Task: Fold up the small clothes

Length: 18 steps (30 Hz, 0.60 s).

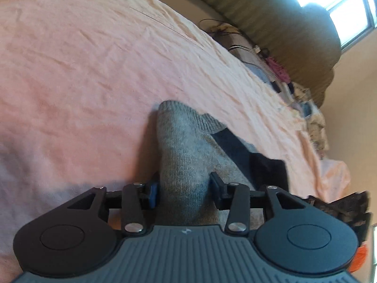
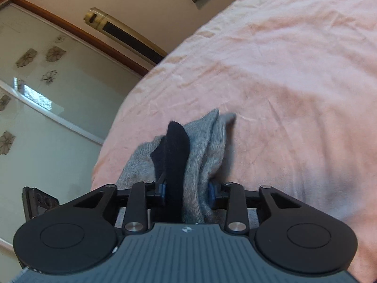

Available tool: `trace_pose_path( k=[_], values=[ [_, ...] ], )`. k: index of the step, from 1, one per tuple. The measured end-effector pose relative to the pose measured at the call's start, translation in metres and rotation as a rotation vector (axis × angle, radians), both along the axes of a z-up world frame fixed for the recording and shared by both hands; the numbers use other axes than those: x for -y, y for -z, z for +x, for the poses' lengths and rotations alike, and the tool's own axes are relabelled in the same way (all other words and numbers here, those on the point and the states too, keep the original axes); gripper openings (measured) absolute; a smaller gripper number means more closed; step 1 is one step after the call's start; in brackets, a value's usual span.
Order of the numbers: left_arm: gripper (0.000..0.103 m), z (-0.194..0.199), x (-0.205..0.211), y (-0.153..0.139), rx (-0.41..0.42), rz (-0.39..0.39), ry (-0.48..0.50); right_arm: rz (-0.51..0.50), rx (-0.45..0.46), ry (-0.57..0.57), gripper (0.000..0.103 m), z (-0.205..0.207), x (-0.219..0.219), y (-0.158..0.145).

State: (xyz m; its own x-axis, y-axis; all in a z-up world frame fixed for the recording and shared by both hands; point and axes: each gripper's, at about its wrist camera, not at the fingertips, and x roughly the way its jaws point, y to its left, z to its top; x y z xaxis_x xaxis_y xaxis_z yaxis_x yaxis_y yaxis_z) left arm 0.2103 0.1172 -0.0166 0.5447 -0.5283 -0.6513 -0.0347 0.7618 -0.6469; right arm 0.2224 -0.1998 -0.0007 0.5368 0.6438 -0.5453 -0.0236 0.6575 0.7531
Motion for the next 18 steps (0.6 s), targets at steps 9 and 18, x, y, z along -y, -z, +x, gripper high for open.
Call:
trace_pose_path(
  k=[9, 18],
  values=[
    [0.085, -0.114, -0.013, 0.012, -0.035, -0.237, 0.096, 0.055, -0.005, -0.091, 0.082, -0.099, 0.032, -0.016],
    [0.011, -0.146, 0.013, 0.0, -0.037, -0.081, 0.175, -0.043, 0.01, -0.226, 0.024, -0.152, 0.002, -0.017]
  ],
)
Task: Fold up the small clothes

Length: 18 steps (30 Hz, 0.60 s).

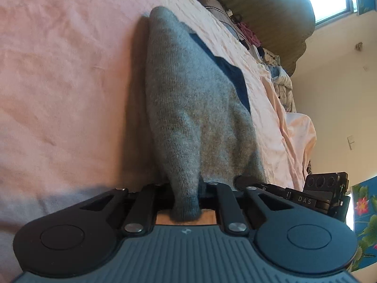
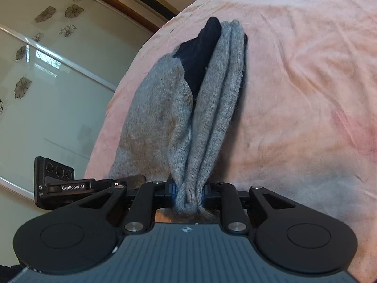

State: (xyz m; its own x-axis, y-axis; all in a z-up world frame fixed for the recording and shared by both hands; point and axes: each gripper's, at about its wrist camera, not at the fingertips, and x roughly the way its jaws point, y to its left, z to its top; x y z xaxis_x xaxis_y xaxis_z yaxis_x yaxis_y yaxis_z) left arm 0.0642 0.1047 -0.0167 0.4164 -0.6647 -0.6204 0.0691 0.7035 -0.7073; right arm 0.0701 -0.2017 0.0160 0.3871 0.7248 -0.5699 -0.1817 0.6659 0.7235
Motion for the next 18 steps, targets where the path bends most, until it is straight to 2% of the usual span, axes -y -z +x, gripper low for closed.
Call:
trace_pose_path(
  k=[3, 5, 6, 7, 8, 9, 10, 11, 12, 13, 16, 18],
  values=[
    [0.012, -0.02, -0.008, -0.015, 0.054, 0.012, 0.041, 0.044, 0.029, -0.027, 0.023, -0.021, 0.009, -0.007],
    [0.013, -0.03, -0.007, -0.007, 0.047, 0.095, 0.056, 0.019, -0.005, -0.038, 0.026, -0.031, 0.008, 0.004],
    [0.016, -0.033, -0.007, -0.002, 0.044, 0.124, 0.061, 0.015, -0.004, -0.037, 0.023, -0.034, 0.009, 0.008],
    [0.018, -0.037, -0.011, -0.001, 0.056, 0.106, 0.067, 0.046, -0.005, -0.03, 0.032, -0.034, 0.013, 0.008],
    [0.021, -0.037, -0.014, -0.004, 0.05, 0.101, 0.075, 0.063, -0.013, -0.015, 0.045, -0.033, 0.017, 0.005],
    [0.032, -0.035, -0.019, -0.012, 0.05, 0.105, 0.087, 0.059, 0.009, 0.028, 0.053, -0.03, 0.026, -0.004],
    [0.049, -0.037, -0.025, -0.022, 0.078, 0.11, 0.086, 0.053, 0.053, 0.073, 0.067, -0.028, 0.033, -0.015],
    [0.06, -0.039, -0.03, -0.033, 0.133, 0.114, 0.066, 0.067, 0.091, 0.101, 0.068, -0.023, 0.039, -0.026],
    [0.08, -0.04, -0.035, -0.044, 0.196, 0.124, 0.035, 0.099, 0.111, 0.12, 0.068, -0.012, 0.046, -0.035],
    [0.089, -0.04, -0.036, -0.053, 0.245, 0.143, 0.006, 0.128, 0.115, 0.143, 0.068, -0.001, 0.049, -0.041],
    [0.088, -0.027, -0.024, -0.063, 0.273, 0.185, -0.048, 0.121, 0.104, 0.156, 0.067, 0.042, 0.039, -0.044],
    [0.088, -0.024, -0.006, -0.059, 0.285, 0.251, -0.064, 0.09, 0.058, 0.148, 0.064, 0.07, 0.023, -0.038]
  ],
)
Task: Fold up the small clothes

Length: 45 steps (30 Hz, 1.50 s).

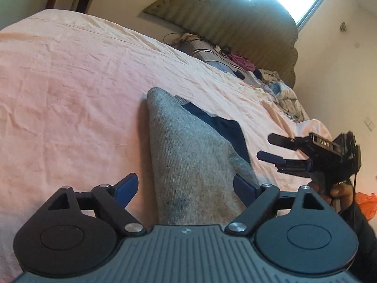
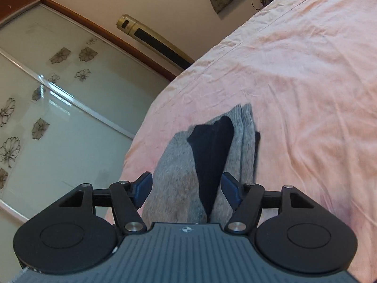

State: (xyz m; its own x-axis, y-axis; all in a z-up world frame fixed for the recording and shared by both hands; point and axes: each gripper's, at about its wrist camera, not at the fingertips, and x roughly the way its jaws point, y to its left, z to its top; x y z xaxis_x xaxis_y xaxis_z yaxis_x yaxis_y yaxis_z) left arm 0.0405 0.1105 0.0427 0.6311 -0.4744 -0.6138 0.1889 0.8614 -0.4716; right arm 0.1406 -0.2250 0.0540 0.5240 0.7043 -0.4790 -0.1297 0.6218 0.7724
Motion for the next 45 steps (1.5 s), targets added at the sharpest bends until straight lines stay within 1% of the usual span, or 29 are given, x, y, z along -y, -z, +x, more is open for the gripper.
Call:
trace_pose_path(
  k=[2, 3, 4, 6, 7, 8, 10, 12, 14, 15, 17, 18, 21, 22, 23, 25, 26, 29, 31, 33, 34, 35, 37, 39, 41, 42, 43, 44, 45],
  values=[
    [0.088, -0.001, 0.021, 0.008, 0.01, 0.093, 0.018, -0.049, -0.056, -0.027, 0.057, 0.019, -0.016, 0.017],
    [0.088, -0.005, 0.026, 0.014, 0.007, 0.135, 0.026, -0.08, -0.084, -0.045, 0.049, 0.026, -0.024, 0.026],
    [0.088, -0.006, 0.032, 0.019, -0.006, 0.172, 0.029, -0.106, -0.093, -0.073, 0.013, 0.029, -0.032, 0.031],
    [0.088, -0.01, 0.035, 0.027, -0.033, 0.211, 0.034, -0.199, -0.022, -0.117, 0.012, 0.022, -0.04, 0.027],
    [0.088, -0.014, 0.033, 0.03, -0.038, 0.206, 0.038, -0.223, -0.004, -0.12, 0.01, 0.019, -0.034, 0.027],
    [0.088, -0.016, 0.031, 0.032, -0.041, 0.198, 0.041, -0.216, -0.019, -0.103, 0.006, 0.02, -0.024, 0.034],
    [0.088, -0.018, 0.027, 0.037, -0.039, 0.192, 0.041, -0.126, -0.037, -0.07, 0.004, 0.018, -0.007, 0.049],
    [0.088, -0.015, 0.024, 0.035, -0.038, 0.193, 0.036, -0.139, -0.011, -0.06, 0.007, 0.01, -0.011, 0.043],
    [0.088, -0.014, 0.023, 0.029, -0.031, 0.181, 0.033, -0.144, -0.002, -0.043, 0.028, -0.001, -0.013, 0.031],
    [0.088, -0.014, 0.023, 0.026, -0.022, 0.18, 0.03, -0.13, 0.008, -0.034, 0.032, -0.008, -0.012, 0.023],
    [0.088, -0.013, 0.02, 0.025, -0.022, 0.173, 0.024, -0.066, 0.015, -0.05, 0.049, -0.02, -0.009, 0.015],
    [0.088, -0.012, 0.019, 0.026, -0.032, 0.159, 0.02, -0.061, 0.004, -0.072, 0.051, -0.024, -0.011, 0.015],
    [0.088, -0.008, 0.021, 0.032, -0.064, 0.142, 0.005, -0.129, -0.036, -0.099, 0.051, -0.024, -0.021, 0.019],
    [0.088, -0.007, 0.023, 0.033, -0.067, 0.143, 0.007, -0.141, -0.049, -0.1, 0.05, -0.023, -0.023, 0.022],
    [0.088, -0.008, 0.025, 0.033, -0.065, 0.145, 0.011, -0.14, -0.058, -0.1, 0.043, -0.023, -0.023, 0.026],
    [0.088, -0.011, 0.027, 0.031, -0.062, 0.152, 0.023, -0.158, -0.056, -0.112, 0.012, -0.025, -0.02, 0.028],
    [0.088, -0.014, 0.027, 0.029, -0.056, 0.158, 0.029, -0.173, -0.027, -0.117, 0.011, -0.03, -0.014, 0.027],
    [0.088, -0.021, 0.02, 0.024, -0.026, 0.155, 0.019, -0.162, -0.044, -0.082, 0.008, -0.038, 0.006, 0.04],
    [0.088, -0.016, 0.018, 0.019, -0.012, 0.155, 0.008, -0.162, -0.038, -0.087, 0.009, -0.041, 0.003, 0.037],
    [0.088, -0.008, 0.023, 0.009, 0.025, 0.166, 0.004, -0.171, -0.045, -0.049, 0.02, -0.038, 0.001, 0.027],
    [0.088, -0.006, 0.027, 0.001, 0.06, 0.168, 0.008, -0.169, -0.03, 0.004, 0.036, -0.037, 0.004, 0.019],
    [0.088, -0.004, 0.033, -0.007, 0.103, 0.168, 0.019, -0.163, 0.01, 0.057, 0.045, -0.037, 0.006, 0.009],
    [0.088, 0.0, 0.053, -0.021, 0.191, 0.197, 0.061, -0.105, 0.084, 0.069, 0.046, -0.029, 0.0, -0.008],
    [0.088, 0.007, 0.081, -0.027, 0.268, 0.287, 0.124, -0.102, 0.107, 0.034, 0.052, -0.009, -0.021, -0.018],
    [0.088, 0.019, 0.112, -0.016, 0.305, 0.435, 0.195, -0.167, 0.113, -0.007, 0.083, 0.013, -0.046, -0.017],
    [0.088, 0.03, 0.122, -0.003, 0.242, 0.479, 0.229, -0.251, 0.084, -0.025, 0.087, 0.026, -0.059, -0.008],
    [0.088, 0.043, 0.125, 0.014, 0.145, 0.467, 0.251, -0.336, 0.032, -0.032, 0.083, 0.037, -0.065, 0.005],
    [0.091, 0.044, 0.123, 0.027, 0.153, 0.457, 0.24, -0.38, 0.059, -0.036, 0.077, 0.04, -0.064, 0.017],
    [0.095, 0.037, 0.123, 0.036, 0.211, 0.486, 0.249, -0.365, 0.101, -0.037, 0.076, 0.038, -0.059, 0.021]
  ],
)
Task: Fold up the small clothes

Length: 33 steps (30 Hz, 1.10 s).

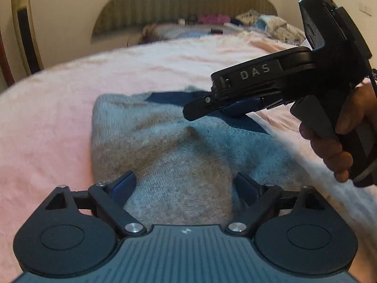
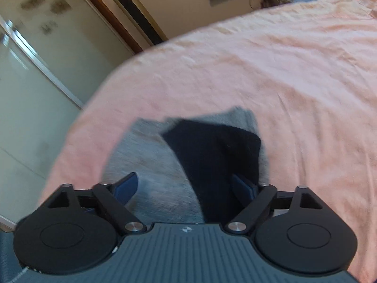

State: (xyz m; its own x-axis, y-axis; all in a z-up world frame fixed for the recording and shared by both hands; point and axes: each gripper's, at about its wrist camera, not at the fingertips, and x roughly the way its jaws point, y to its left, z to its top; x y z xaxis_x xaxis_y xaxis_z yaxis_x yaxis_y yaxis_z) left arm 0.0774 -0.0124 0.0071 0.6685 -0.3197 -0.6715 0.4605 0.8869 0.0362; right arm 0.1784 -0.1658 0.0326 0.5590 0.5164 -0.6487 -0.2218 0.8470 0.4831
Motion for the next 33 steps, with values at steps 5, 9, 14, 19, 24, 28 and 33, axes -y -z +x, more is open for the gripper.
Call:
trace_pose_path(
  k=[5, 9, 14, 19, 24, 28, 33],
  values=[
    [0.095, -0.001, -0.019, -0.021, -0.026, -0.119, 0.012, -0.007, -0.05, 0.008, 0.071, -0.004, 0.006, -0.011],
    [0.095, 0.037, -0.056, -0.051, -0.015, -0.307, -0.121, 0.214, -0.041, 0.079, 0.075, -0.022, 0.021, -0.021],
    [0.095, 0.12, -0.06, -0.019, -0.287, -0.437, -0.172, 0.376, -0.094, 0.126, 0.067, -0.037, 0.03, 0.019],
    [0.103, 0.122, -0.013, 0.007, -0.152, -0.14, -0.116, 0.401, -0.122, 0.169, 0.023, -0.045, 0.048, 0.031],
    [0.103, 0.076, -0.044, -0.023, -0.125, -0.254, -0.158, 0.413, -0.096, 0.132, 0.065, -0.087, 0.063, -0.004],
    [0.103, 0.025, -0.07, -0.022, -0.135, -0.21, -0.209, 0.368, -0.106, 0.02, 0.071, -0.126, 0.059, -0.017],
    [0.103, -0.012, -0.079, 0.0, -0.218, -0.173, -0.24, 0.232, -0.153, -0.062, 0.055, -0.134, 0.034, -0.009]
  ],
)
